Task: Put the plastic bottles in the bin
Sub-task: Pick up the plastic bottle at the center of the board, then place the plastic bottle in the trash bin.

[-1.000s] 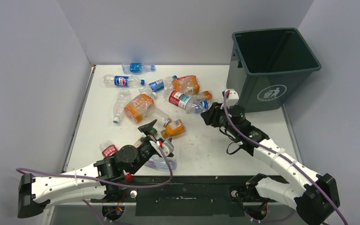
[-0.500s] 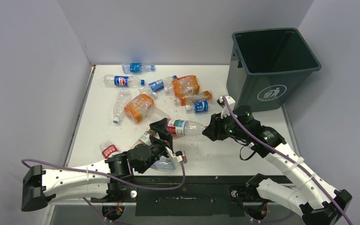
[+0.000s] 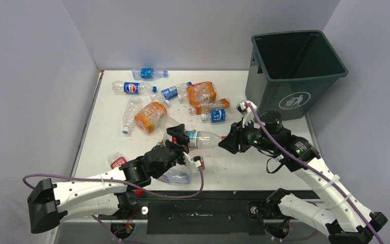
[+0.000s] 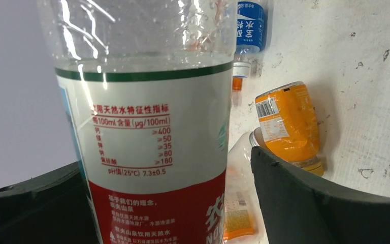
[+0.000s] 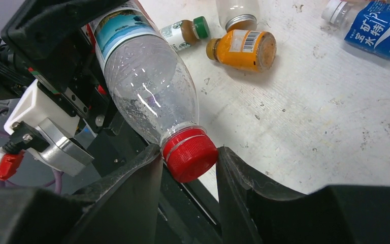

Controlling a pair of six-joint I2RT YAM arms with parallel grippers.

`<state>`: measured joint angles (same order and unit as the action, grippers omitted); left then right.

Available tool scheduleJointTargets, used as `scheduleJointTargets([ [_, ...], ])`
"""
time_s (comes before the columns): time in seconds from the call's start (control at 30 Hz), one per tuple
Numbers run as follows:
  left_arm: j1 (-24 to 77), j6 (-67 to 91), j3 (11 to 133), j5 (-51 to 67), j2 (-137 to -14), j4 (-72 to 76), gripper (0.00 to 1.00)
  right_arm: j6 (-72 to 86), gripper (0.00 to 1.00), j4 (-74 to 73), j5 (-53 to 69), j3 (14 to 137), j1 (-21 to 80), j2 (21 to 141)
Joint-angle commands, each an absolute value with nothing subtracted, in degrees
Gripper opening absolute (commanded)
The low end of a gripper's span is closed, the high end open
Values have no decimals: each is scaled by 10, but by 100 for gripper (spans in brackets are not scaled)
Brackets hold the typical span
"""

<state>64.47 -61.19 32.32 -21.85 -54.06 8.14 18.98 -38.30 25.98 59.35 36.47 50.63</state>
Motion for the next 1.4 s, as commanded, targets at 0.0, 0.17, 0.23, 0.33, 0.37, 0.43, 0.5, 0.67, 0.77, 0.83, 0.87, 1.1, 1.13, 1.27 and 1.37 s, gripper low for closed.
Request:
scheduleJointTargets([
  [0.0,641,-616,359,-199,-557,103,90,182,5,-375,290,624,370,499],
  [0.17,642,-614,361,-202,-560,114,70,184,5,-372,292,626,371,497],
  [0.23,642,-614,360,-205,-556,118,59,187,5,-369,292,627,371,496],
  [0.33,644,-613,359,-208,-548,123,46,192,26,-355,296,629,370,490],
  [0.37,644,-613,358,-209,-546,126,44,193,39,-349,300,630,370,487],
  [0.43,645,-610,356,-210,-539,129,40,197,77,-336,305,634,370,485],
  [0.5,646,-599,355,-208,-532,129,36,202,93,-323,304,638,371,484],
  [0.67,646,-489,361,-186,-500,111,30,210,90,-272,273,643,370,471],
  [0.77,645,-356,370,-159,-480,103,26,222,90,-214,220,631,370,445],
  [0.83,645,-264,376,-132,-466,102,25,239,90,-158,193,610,370,421],
  [0.87,645,-224,377,-121,-460,105,24,251,90,-123,184,596,371,409],
  [1.1,643,-8,357,-52,-439,173,20,301,90,46,150,537,371,378],
  [1.13,643,23,351,-44,-437,185,19,301,90,44,150,542,370,386],
  [1.27,642,81,331,-28,-435,221,14,319,90,74,180,541,370,414],
  [1.37,642,112,338,-25,-444,212,9,343,90,135,217,530,371,432],
])
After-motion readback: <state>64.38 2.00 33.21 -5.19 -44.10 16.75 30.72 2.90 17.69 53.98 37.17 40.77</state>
